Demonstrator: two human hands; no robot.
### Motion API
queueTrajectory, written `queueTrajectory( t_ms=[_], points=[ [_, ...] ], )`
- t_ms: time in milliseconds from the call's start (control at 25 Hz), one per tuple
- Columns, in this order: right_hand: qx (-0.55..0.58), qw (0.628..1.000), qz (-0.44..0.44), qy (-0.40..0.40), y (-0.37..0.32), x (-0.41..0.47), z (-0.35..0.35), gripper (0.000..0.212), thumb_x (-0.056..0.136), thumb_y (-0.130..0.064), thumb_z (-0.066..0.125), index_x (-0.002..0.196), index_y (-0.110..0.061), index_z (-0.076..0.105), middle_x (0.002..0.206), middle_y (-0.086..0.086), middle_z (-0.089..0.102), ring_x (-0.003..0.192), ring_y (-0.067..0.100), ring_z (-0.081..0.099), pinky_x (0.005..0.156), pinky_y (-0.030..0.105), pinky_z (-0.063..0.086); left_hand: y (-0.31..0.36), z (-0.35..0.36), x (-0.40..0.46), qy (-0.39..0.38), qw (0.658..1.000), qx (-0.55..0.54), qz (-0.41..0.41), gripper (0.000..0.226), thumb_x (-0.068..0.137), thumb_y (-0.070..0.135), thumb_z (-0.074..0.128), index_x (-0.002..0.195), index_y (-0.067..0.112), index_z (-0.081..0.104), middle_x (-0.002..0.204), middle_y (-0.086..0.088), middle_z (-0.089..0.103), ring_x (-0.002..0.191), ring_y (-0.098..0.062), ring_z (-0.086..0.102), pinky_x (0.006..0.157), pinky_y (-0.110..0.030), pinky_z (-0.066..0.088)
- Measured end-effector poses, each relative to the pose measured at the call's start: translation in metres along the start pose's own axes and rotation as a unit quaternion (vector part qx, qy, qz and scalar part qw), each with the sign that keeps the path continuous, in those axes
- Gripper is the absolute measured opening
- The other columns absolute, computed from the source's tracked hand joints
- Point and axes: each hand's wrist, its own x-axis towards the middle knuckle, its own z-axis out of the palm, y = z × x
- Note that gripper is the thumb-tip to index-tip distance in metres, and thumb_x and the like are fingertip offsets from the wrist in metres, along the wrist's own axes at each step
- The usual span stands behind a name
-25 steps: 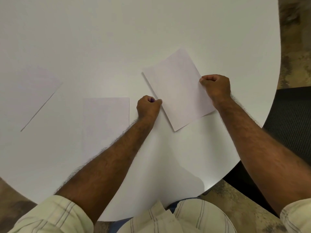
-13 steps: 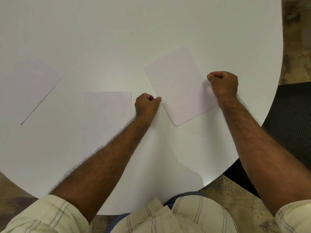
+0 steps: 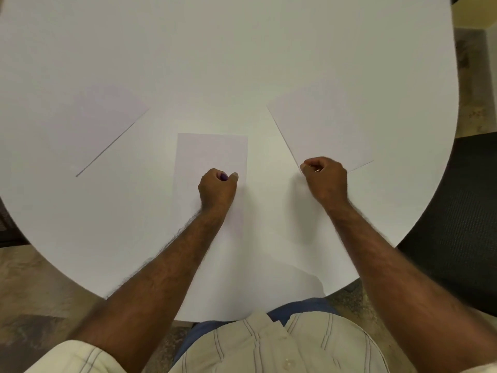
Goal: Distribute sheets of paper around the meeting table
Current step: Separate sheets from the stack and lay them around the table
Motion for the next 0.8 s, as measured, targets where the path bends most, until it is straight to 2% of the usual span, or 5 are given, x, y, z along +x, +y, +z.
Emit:
queueTrajectory(
  t_ms=[240, 400, 640, 800],
  points=[
    [-0.007, 1.000, -0.008, -0.023, -0.014, -0.075, 0.062, 0.017, 0.092, -0.026, 0.073, 0.104, -0.019, 0.083, 0.102, -0.001, 0.081, 0.101, 0.019, 0.073, 0.095, 0.036, 0.057, -0.051, -0.075, 0.007, 0.028, 0.999, -0.016, 0.011, 0.020, 0.091, 0.025, 0.075, 0.093, 0.011, 0.062, 0.079, 0.008, 0.059, 0.068, -0.006, 0.054, 0.058, -0.011, 0.037],
    [-0.016, 0.999, 0.013, -0.026, -0.027, -0.103, 0.099, 0.023, 0.093, -0.027, 0.073, 0.111, -0.017, 0.082, 0.108, 0.000, 0.081, 0.105, 0.020, 0.073, 0.090, 0.027, 0.051, -0.076, -0.114, 0.026, 0.041, 0.999, -0.013, 0.003, 0.028, 0.092, 0.027, 0.074, 0.112, 0.008, 0.068, 0.100, -0.001, 0.070, 0.088, -0.016, 0.061, 0.077, -0.023, 0.044],
    [-0.026, 0.996, 0.078, -0.033, -0.041, -0.113, 0.138, 0.035, 0.094, -0.032, 0.074, 0.123, -0.013, 0.078, 0.122, 0.005, 0.079, 0.119, 0.026, 0.070, 0.098, 0.030, 0.049, -0.098, -0.130, 0.064, -0.024, 0.999, 0.034, -0.026, 0.054, 0.088, 0.037, 0.078, 0.130, 0.007, 0.063, 0.129, -0.010, 0.068, 0.119, -0.028, 0.064, 0.096, -0.033, 0.048],
    [-0.032, 0.995, 0.092, -0.029, -0.047, -0.113, 0.152, 0.035, 0.092, -0.030, 0.077, 0.118, -0.007, 0.076, 0.120, 0.008, 0.078, 0.119, 0.029, 0.068, 0.099, 0.033, 0.050, -0.099, -0.126, 0.076, -0.064, 0.997, 0.032, -0.036, 0.062, 0.086, 0.038, 0.081, 0.135, 0.006, 0.060, 0.136, -0.009, 0.065, 0.123, -0.028, 0.062, 0.096, -0.033, 0.048]
  ],
)
